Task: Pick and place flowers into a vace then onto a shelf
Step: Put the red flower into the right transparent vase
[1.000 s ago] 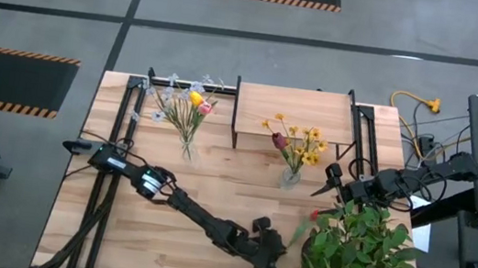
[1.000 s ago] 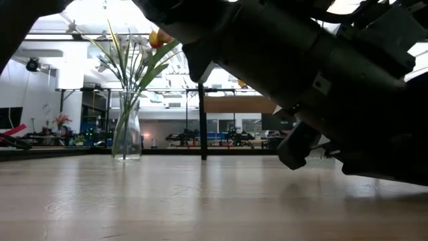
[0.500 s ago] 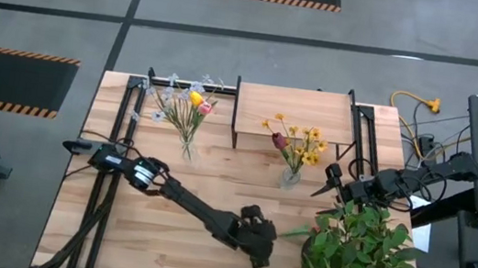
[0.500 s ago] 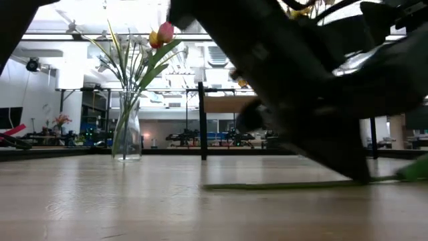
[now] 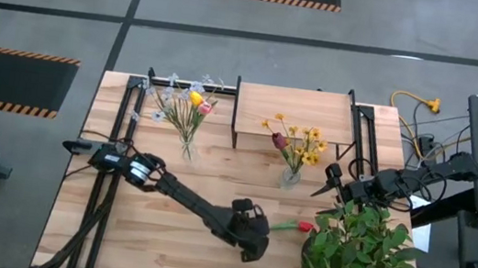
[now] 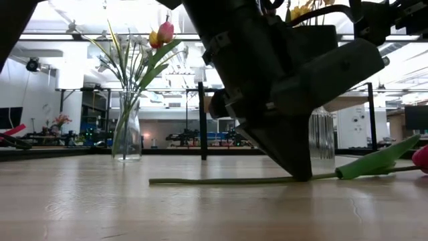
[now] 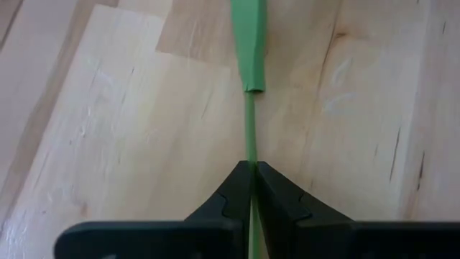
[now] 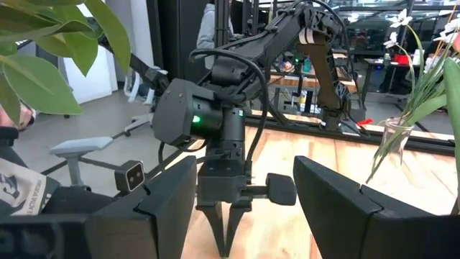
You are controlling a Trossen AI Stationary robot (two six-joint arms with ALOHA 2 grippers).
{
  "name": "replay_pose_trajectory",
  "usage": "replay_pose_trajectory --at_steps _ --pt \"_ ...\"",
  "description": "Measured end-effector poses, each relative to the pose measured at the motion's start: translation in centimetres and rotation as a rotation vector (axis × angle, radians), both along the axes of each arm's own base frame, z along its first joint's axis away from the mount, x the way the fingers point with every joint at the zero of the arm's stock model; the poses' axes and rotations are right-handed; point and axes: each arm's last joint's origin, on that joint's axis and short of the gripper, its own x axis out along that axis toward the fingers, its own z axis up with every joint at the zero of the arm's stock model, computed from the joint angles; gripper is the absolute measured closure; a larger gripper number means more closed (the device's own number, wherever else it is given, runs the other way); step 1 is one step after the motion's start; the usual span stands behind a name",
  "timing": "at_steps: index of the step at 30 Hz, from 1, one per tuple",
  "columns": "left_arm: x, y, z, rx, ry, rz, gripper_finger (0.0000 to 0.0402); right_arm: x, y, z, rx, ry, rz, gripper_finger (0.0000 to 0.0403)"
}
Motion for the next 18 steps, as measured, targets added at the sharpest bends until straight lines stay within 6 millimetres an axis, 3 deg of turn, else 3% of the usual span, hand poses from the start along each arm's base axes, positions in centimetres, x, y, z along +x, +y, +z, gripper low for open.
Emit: replay_pose_trajectory --at_steps 8,18 --pt "0.1 0.4 0.0 -0.013 0.005 0.011 0.0380 0.0 0.0 0.0 0.001 0.001 0.000 0.0179" --pt "-0.7 1.0 1.0 -0.025 0.082 0.000 0.0290 0.0 0.0 0.0 0.002 0.003 0.000 0.0179"
